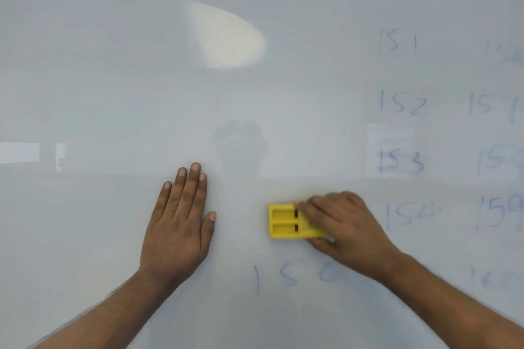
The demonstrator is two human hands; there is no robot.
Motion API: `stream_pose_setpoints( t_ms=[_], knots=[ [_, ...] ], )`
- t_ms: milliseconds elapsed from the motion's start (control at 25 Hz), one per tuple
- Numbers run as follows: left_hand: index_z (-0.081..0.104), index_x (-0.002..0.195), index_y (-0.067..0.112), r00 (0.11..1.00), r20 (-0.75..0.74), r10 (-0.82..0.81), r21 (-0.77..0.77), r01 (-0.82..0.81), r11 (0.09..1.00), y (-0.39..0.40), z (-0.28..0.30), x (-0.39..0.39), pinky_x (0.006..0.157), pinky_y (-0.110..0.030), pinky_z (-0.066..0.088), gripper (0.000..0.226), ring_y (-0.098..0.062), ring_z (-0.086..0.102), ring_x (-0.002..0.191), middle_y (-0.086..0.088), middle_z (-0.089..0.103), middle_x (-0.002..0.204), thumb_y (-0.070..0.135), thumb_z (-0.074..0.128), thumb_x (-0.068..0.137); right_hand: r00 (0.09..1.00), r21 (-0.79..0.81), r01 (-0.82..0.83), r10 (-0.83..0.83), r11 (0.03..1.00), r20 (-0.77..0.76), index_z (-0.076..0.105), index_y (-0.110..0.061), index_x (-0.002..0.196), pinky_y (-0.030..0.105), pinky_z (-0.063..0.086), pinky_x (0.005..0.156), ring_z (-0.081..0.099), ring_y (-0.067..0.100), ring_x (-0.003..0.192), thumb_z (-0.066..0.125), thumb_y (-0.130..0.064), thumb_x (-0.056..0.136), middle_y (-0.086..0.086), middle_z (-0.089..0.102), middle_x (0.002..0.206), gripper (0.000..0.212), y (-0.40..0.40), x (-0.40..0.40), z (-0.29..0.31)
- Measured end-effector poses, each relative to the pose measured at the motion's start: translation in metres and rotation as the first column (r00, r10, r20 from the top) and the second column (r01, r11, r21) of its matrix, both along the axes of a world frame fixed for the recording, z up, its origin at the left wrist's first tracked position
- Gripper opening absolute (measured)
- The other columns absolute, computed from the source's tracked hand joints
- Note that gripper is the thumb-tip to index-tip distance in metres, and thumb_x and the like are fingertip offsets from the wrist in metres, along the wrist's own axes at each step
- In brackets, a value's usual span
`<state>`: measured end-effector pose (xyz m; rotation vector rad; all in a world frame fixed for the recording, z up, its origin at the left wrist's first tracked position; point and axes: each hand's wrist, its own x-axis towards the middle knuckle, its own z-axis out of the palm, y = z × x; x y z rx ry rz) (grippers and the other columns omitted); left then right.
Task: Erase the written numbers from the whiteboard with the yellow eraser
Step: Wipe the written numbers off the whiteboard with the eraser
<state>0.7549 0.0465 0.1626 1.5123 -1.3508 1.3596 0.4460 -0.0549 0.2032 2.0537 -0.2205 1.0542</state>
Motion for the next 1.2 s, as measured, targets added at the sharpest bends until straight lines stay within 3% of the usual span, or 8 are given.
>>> stream_pose_setpoints(
  t_ms=[80,160,400,520,760,880,1040,1200],
  knots=[
    [0.014,0.159,0.005,0.999,-0.033,0.002,-0.006,-0.003,1.000,-0.003,-0.010,-0.007,0.127,-0.046,0.010,0.066,-0.027,0.009,0.157,-0.010,0.009,0.170,0.035,0.028,0.102,0.986,0.099,-0.050,0.033,0.994,0.164,0.053,-0.013,0.135,0.039,0.043,0.085,0.059,0.029,0.097,0.064,-0.034,0.089,0.005,0.062,0.114,0.052,0.001,0.003,0.016],
    [0.014,0.158,0.004,0.999,-0.048,-0.002,-0.002,0.002,1.000,-0.004,-0.020,-0.010,0.126,-0.047,0.012,0.066,-0.029,0.010,0.156,-0.011,0.009,0.169,0.035,0.028,0.102,0.973,0.130,-0.096,0.065,0.987,0.222,0.053,-0.009,0.135,0.039,0.044,0.088,0.059,0.030,0.099,0.064,-0.032,0.090,0.007,0.062,0.114,0.051,0.003,0.014,0.015],
    [0.016,0.158,0.004,1.000,-0.001,0.005,0.039,-0.005,0.999,-0.002,-0.034,-0.007,0.127,-0.044,0.008,0.067,-0.028,0.010,0.156,-0.011,0.010,0.169,0.037,0.030,0.102,0.997,0.068,-0.048,0.052,0.996,-0.057,0.052,-0.012,0.134,0.037,0.044,0.087,0.057,0.028,0.096,0.063,-0.026,0.089,0.007,0.062,0.116,0.049,0.001,-0.003,-0.053],
    [0.014,0.159,0.005,1.000,-0.005,0.009,0.047,-0.008,0.999,-0.001,-0.039,-0.008,0.128,-0.043,0.007,0.066,-0.027,0.009,0.157,-0.009,0.007,0.170,0.037,0.028,0.102,0.996,0.061,0.007,-0.001,0.998,-0.094,0.052,-0.015,0.133,0.034,0.041,0.087,0.057,0.026,0.095,0.065,-0.028,0.086,0.005,0.062,0.114,0.050,-0.005,-0.029,-0.061],
    [0.015,0.158,0.004,1.000,-0.018,0.006,0.043,-0.005,0.999,-0.002,-0.043,-0.012,0.128,-0.043,0.007,0.067,-0.028,0.009,0.156,-0.010,0.008,0.170,0.035,0.030,0.102,0.977,0.196,-0.082,0.040,0.977,0.207,0.056,-0.013,0.131,0.042,0.046,0.083,0.059,0.031,0.096,0.067,-0.031,0.086,0.007,0.063,0.111,0.049,0.012,0.012,-0.024],
    [0.017,0.158,0.003,1.000,0.019,-0.009,0.058,0.008,0.998,0.001,-0.048,-0.007,0.127,-0.044,0.008,0.068,-0.028,0.011,0.156,-0.011,0.011,0.169,0.037,0.032,0.101,0.991,0.178,-0.115,0.100,0.977,0.092,0.055,-0.016,0.131,0.040,0.044,0.085,0.057,0.030,0.098,0.068,-0.030,0.084,0.007,0.061,0.115,0.051,0.022,0.043,-0.053],
    [0.016,0.158,0.003,0.995,0.101,0.014,0.101,-0.024,0.995,0.005,-0.052,0.003,0.127,-0.043,0.009,0.069,-0.029,0.012,0.156,-0.011,0.010,0.169,0.039,0.031,0.101,0.979,0.121,-0.056,0.079,0.991,-0.189,0.050,-0.024,0.131,0.037,0.044,0.083,0.054,0.024,0.094,0.063,-0.026,0.079,0.000,0.057,0.114,0.054,0.022,0.041,-0.116],
    [0.015,0.158,0.004,0.996,0.089,0.016,0.087,-0.024,0.996,0.004,-0.054,0.002,0.127,-0.043,0.008,0.069,-0.028,0.011,0.156,-0.010,0.009,0.169,0.038,0.031,0.101,0.972,0.050,-0.018,0.029,0.999,-0.233,0.052,-0.025,0.130,0.036,0.041,0.082,0.056,0.024,0.093,0.065,-0.028,0.078,0.001,0.061,0.114,0.054,0.009,0.008,-0.106]
  ],
)
